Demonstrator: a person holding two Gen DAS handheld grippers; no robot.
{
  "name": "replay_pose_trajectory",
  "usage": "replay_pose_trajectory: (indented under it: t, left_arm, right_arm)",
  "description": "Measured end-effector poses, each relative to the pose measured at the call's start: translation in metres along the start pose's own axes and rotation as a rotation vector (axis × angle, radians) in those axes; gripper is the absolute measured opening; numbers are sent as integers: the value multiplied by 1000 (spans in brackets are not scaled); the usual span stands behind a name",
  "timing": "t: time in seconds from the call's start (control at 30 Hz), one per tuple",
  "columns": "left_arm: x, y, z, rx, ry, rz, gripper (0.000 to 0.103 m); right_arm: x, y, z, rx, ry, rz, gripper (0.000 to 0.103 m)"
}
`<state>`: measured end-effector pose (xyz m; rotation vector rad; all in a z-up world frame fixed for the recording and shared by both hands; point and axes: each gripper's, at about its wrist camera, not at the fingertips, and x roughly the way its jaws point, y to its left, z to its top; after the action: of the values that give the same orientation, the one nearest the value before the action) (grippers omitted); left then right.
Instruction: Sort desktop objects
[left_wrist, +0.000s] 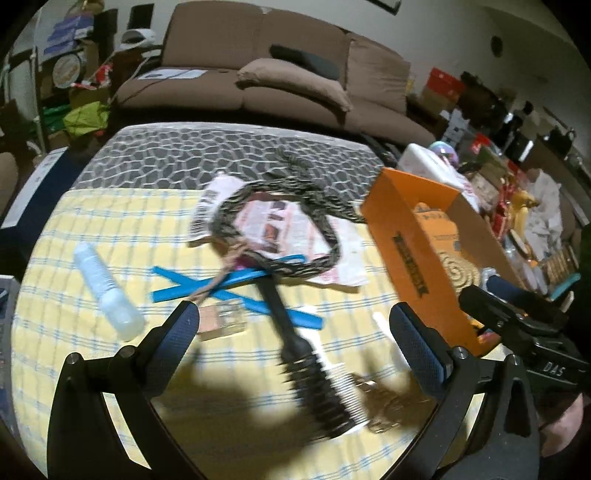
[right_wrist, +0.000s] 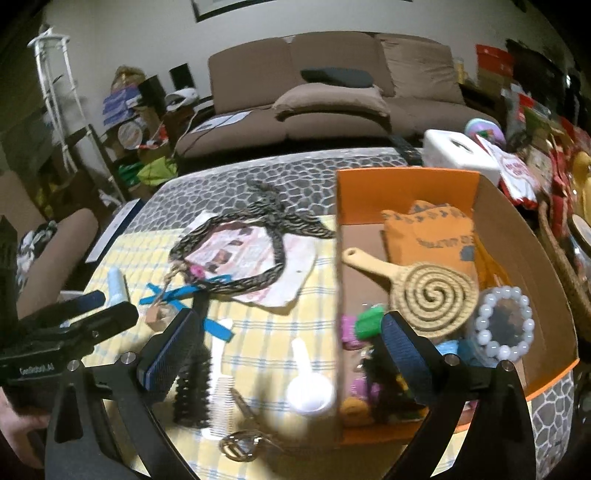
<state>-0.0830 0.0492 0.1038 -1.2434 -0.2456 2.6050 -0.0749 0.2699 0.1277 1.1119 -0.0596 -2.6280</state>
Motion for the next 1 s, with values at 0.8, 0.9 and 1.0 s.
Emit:
replay_pose_trajectory:
  t: [0.8, 0.9, 1.0]
  left_arm:
    - [-40, 43, -67, -20, -10, 152, 103]
    - [-40, 43, -77, -26, -4, 164, 103]
    - [-37, 44, -87, -38, 11, 172, 103]
  right_arm:
    - [-4, 55, -75, -70, 13, -46, 101]
    - [-6, 54, -87, -50, 6, -56, 101]
    - [-5, 51, -97, -26, 16, -62, 101]
